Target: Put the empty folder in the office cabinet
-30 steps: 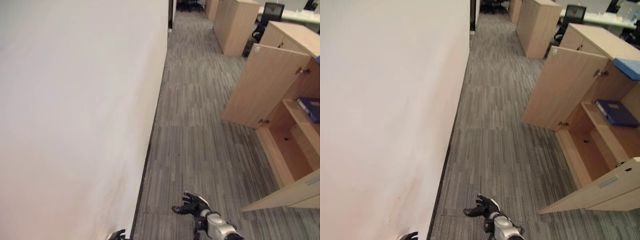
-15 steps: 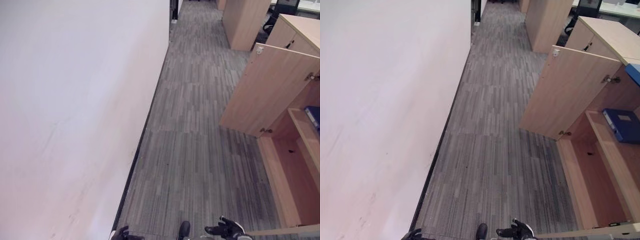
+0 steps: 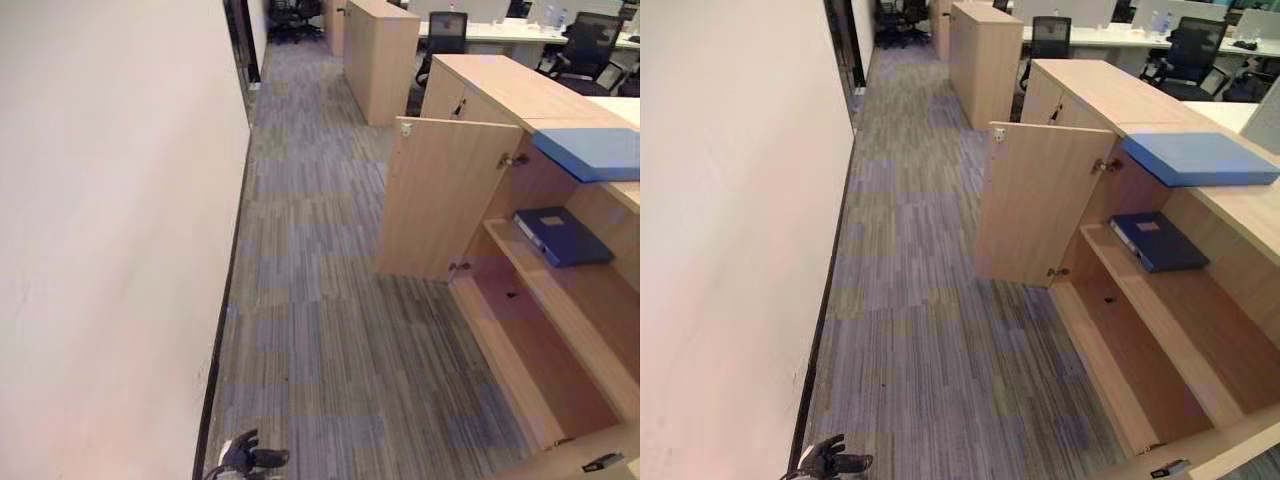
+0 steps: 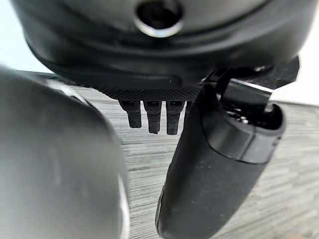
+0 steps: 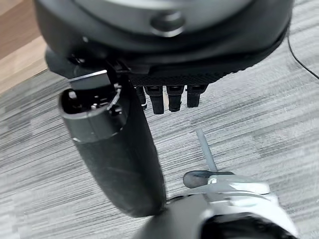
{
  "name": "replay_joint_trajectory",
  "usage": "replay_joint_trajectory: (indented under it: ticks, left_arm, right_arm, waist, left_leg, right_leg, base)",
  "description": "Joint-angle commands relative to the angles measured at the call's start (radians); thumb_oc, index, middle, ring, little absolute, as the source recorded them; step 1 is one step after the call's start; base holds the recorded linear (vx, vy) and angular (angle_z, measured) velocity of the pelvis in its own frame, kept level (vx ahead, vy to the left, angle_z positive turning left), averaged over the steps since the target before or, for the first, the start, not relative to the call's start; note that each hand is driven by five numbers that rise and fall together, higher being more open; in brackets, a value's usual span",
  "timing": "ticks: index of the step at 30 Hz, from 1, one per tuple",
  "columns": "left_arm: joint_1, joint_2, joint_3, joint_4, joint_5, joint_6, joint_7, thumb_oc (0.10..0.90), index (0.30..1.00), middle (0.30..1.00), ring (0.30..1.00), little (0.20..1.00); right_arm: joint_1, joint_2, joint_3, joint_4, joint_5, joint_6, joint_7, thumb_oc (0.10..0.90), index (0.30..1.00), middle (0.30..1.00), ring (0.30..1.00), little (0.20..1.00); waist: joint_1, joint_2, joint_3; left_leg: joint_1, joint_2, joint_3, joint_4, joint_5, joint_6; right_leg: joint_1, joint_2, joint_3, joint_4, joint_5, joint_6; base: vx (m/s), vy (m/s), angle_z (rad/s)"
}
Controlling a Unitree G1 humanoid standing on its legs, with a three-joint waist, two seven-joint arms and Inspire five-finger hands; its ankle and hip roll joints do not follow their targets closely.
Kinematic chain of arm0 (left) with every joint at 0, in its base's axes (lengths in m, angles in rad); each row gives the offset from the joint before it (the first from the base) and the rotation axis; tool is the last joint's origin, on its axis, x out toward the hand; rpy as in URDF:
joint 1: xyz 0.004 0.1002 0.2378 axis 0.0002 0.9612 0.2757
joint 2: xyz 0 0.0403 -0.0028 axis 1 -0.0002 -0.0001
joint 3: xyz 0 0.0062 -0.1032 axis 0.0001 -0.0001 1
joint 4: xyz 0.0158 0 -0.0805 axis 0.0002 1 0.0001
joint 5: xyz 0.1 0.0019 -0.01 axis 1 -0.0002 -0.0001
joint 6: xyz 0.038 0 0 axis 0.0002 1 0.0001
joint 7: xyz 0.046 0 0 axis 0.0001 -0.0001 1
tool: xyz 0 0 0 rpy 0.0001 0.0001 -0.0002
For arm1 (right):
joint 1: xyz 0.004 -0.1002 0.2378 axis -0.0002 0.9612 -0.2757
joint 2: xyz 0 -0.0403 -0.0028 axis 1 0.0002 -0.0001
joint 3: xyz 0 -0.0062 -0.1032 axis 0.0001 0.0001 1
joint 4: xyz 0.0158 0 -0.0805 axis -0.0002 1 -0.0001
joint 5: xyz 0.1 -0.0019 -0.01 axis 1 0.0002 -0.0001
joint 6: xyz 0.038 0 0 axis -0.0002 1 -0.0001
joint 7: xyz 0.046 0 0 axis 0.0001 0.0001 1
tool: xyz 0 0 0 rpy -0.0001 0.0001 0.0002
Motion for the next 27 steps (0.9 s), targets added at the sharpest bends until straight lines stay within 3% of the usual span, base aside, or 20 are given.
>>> replay_joint_trajectory:
  ticks: [1,2,4,8,9,12,14,15,16,17,18,19,20,21,23,26,27]
  left_arm:
    - [0.057,0.017,-0.025,0.025,-0.022,-0.014,0.016,0.800,0.900,0.900,0.900,0.900]
    - [0.067,0.009,-0.011,0.039,-0.031,-0.015,0.016,0.800,0.900,0.900,0.900,0.900]
    - [0.089,-0.002,-0.001,0.056,-0.023,-0.010,0.007,0.800,0.900,0.900,0.900,0.900]
    - [0.100,0.004,0.024,0.045,-0.040,-0.018,0.001,0.800,0.900,0.900,0.900,0.900]
    - [0.099,0.004,0.022,0.040,-0.036,-0.019,-0.001,0.800,0.900,0.900,0.900,0.900]
    - [0.091,0.020,0.026,0.006,-0.034,-0.027,0.007,0.800,0.900,0.900,0.900,0.900]
    - [0.085,0.022,0.023,-0.002,-0.033,-0.028,0.010,0.800,0.900,0.900,0.900,0.900]
    - [0.080,0.027,0.020,-0.007,-0.034,-0.029,0.014,0.800,0.900,0.900,0.900,0.900]
    - [0.068,0.027,0.007,-0.024,-0.032,-0.023,0.021,0.800,0.900,0.900,0.900,0.900]
    - [0.068,0.027,0.007,-0.024,-0.032,-0.023,0.021,0.800,0.900,0.900,0.900,0.900]
    - [0.055,0.035,0.005,-0.015,-0.034,-0.017,0.026,0.800,0.900,0.900,0.900,0.900]
    - [0.049,0.038,0.006,-0.006,-0.035,-0.014,0.026,0.800,0.900,0.900,0.900,0.900]
    - [0.048,0.038,0.007,-0.006,-0.035,-0.014,0.026,0.800,0.900,0.900,0.900,0.900]
    - [0.044,0.040,0.000,0.013,-0.025,-0.007,0.020,0.800,0.900,0.900,0.900,0.900]
    - [0.048,0.038,-0.003,0.025,-0.011,-0.007,0.005,0.800,0.900,0.900,0.900,0.900]
    - [0.058,0.039,0.007,0.038,-0.001,-0.002,-0.002,0.800,0.900,0.900,0.900,0.900]
    - [0.067,0.037,0.020,0.049,0.008,0.002,-0.002,0.800,0.900,0.900,0.900,0.900]
  right_arm:
    - [-0.004,-0.001,-0.021,0.005,-0.012,-0.011,0.019,0.800,0.900,0.900,0.900,0.900]
    - [0.004,0.000,-0.022,0.014,-0.031,-0.006,0.017,0.800,0.900,0.900,0.900,0.900]
    - [0.011,0.007,-0.021,0.028,-0.053,0.000,0.021,0.800,0.900,0.900,0.900,0.900]
    - [0.025,0.013,-0.041,0.040,-0.060,0.006,0.037,0.800,0.900,0.900,0.900,0.900]
    - [0.025,0.012,-0.045,0.045,-0.067,0.008,0.039,0.800,0.900,0.900,0.900,0.900]
    - [0.022,0.014,-0.042,0.042,-0.086,0.010,0.047,0.800,0.900,0.900,0.900,0.900]
    - [0.015,0.014,-0.035,0.034,-0.094,0.009,0.044,0.800,0.900,0.900,0.900,0.900]
    - [0.008,0.016,-0.022,0.018,-0.111,0.005,0.037,0.800,0.900,0.900,0.900,0.900]
    - [-0.007,0.020,-0.011,-0.008,-0.131,0.003,0.023,0.800,0.900,0.900,0.900,0.900]
    - [-0.007,0.020,-0.011,-0.008,-0.131,0.003,0.023,0.800,0.900,0.900,0.900,0.900]
    - [-0.023,0.024,-0.009,-0.038,-0.134,-0.002,0.012,0.800,0.900,0.900,0.900,0.900]
    - [-0.027,0.029,-0.008,-0.049,-0.134,-0.003,0.009,0.800,0.900,0.900,0.900,0.900]
    - [-0.027,0.029,-0.008,-0.049,-0.134,-0.003,0.009,0.800,0.900,0.900,0.900,0.900]
    - [-0.027,0.035,-0.008,-0.055,-0.129,-0.003,0.012,0.800,0.900,0.900,0.900,0.900]
    - [-0.017,0.031,-0.016,-0.049,-0.128,0.000,0.017,0.800,0.900,0.900,0.900,0.900]
    - [-0.007,0.025,-0.036,-0.040,-0.123,0.005,0.017,0.800,0.900,0.900,0.900,0.900]
    - [0.004,0.025,-0.047,-0.035,-0.125,0.007,0.018,0.800,0.900,0.900,0.900,0.900]
  waist:
    - [0.091,0.031,0.023]
    - [0.100,0.042,0.017]
    - [0.102,0.045,-0.005]
    - [0.095,0.026,-0.047]
    - [0.090,0.020,-0.055]
    - [0.086,0.003,-0.077]
    - [0.089,0.005,-0.078]
    - [0.092,0.006,-0.075]
    - [0.095,0.019,-0.064]
    - [0.095,0.019,-0.064]
    - [0.094,0.025,-0.051]
    - [0.088,0.026,-0.044]
    - [0.087,0.025,-0.043]
    - [0.073,0.035,-0.037]
    - [0.056,0.050,-0.033]
    - [0.043,0.060,-0.026]
    - [0.034,0.060,-0.017]
  left_leg:
    - [0.033,-0.107,-0.012,-0.280,0.203,0.045]
    - [0.003,-0.116,-0.010,-0.293,0.222,0.038]
    - [0.036,-0.115,0.001,-0.293,0.195,0.069]
    - [0.065,-0.132,0.031,-0.293,0.180,0.089]
    - [0.080,-0.143,0.042,-0.293,0.163,0.099]
    - [0.131,-0.178,0.083,-0.293,0.099,0.138]
    - [0.142,-0.182,0.093,-0.293,0.085,0.148]
    - [0.160,-0.186,0.106,-0.293,0.069,0.156]
    - [0.199,-0.180,0.133,-0.293,0.037,0.169]
    - [0.199,-0.179,0.133,-0.293,0.037,0.169]
    - [0.257,-0.182,0.164,-0.293,-0.015,0.174]
    - [0.280,-0.181,0.180,-0.293,-0.030,0.173]
    - [0.281,-0.183,0.178,-0.293,-0.030,0.173]
    - [0.326,-0.168,0.193,-0.293,-0.055,0.167]
    - [0.356,-0.149,0.200,-0.293,-0.070,0.161]
    - [0.387,-0.132,0.214,-0.293,-0.085,0.152]
    - [0.424,-0.124,0.234,-0.293,-0.104,0.142]
  right_leg:
    - [0.042,-0.007,0.067,0.019,-0.018,0.154]
    - [0.072,0.011,0.109,0.028,-0.048,0.142]
    - [0.090,0.018,0.134,0.039,-0.081,0.142]
    - [0.104,-0.017,0.167,0.061,-0.109,0.168]
    - [0.104,-0.040,0.161,0.076,-0.103,0.183]
    - [0.071,-0.111,0.154,0.178,0.010,0.255]
    - [0.053,-0.124,0.145,0.214,0.044,0.270]
    - [0.033,-0.146,0.119,0.273,0.081,0.291]
    - [-0.013,-0.200,0.024,0.409,0.133,0.307]
    - [-0.013,-0.200,0.024,0.409,0.133,0.307]
    - [-0.039,-0.293,-0.126,0.507,0.161,0.309]
    - [-0.036,-0.336,-0.201,0.530,0.158,0.315]
    - [-0.034,-0.337,-0.202,0.531,0.157,0.315]
    - [-0.068,-0.381,-0.271,0.531,0.120,0.307]
    - [-0.110,-0.392,-0.300,0.479,0.070,0.289]
    - [-0.144,-0.408,-0.333,0.408,0.074,0.291]
    - [-0.182,-0.425,-0.373,0.306,0.110,0.306]
  base:
    - [0.64,0.241,-0.26]
    - [0.48,0.173,-1.08]
    - [0.46,0.186,-1.86]
    - [0.42,0.241,-0.75]
    - [0.33,0.244,-0.32]
    - [0.33,0.252,-0.39]
    - [0.15,0.134,-0.28]
    - [0.26,0.284,0.07]
    - [0.18,0.218,-0.29]
    - [0.27,0.310,-0.80]
    - [0.21,0.214,-0.96]
    - [0.21,0.213,-0.71]
    - [0.18,0.108,-0.27]
    - [0.19,0.050,-0.13]
    - [0.22,0.003,0.13]
    - [0.14,-0.050,-0.04]
    - [0.24,-0.123,-0.27]
